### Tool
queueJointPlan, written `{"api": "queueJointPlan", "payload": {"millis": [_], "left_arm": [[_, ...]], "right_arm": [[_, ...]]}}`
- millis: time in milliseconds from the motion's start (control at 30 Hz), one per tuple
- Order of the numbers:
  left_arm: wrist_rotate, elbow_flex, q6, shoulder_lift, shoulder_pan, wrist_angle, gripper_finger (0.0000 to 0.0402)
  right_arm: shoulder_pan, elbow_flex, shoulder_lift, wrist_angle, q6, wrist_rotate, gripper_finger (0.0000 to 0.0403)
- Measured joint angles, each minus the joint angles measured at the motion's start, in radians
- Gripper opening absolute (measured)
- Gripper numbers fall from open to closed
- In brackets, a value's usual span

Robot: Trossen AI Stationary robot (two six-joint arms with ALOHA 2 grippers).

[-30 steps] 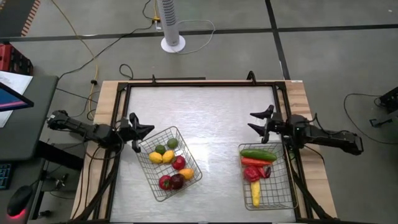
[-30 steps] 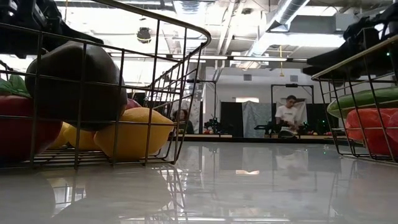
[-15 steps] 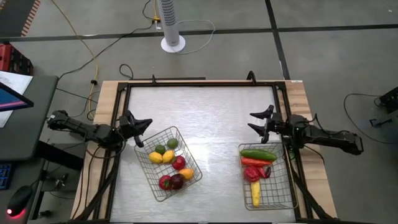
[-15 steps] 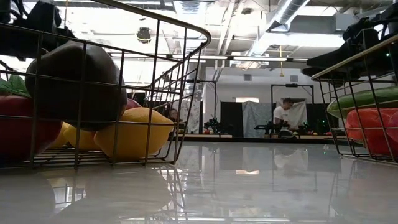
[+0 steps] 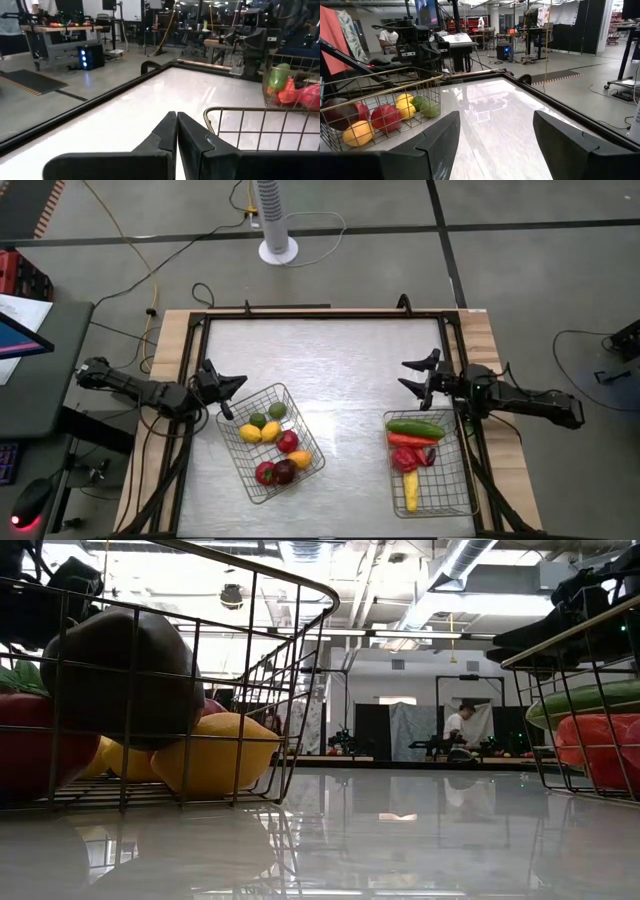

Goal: Sort produce into baskets
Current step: Return to Home Position

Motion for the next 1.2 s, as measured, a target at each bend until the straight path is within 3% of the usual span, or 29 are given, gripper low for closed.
{"api": "queueJointPlan", "payload": {"millis": [1200], "left_arm": [[0.001, 0.006, 0.000, 0.000, 0.000, -0.014, 0.0000]], "right_arm": [[0.000, 0.000, 0.000, -0.001, 0.001, 0.000, 0.0281]]}}
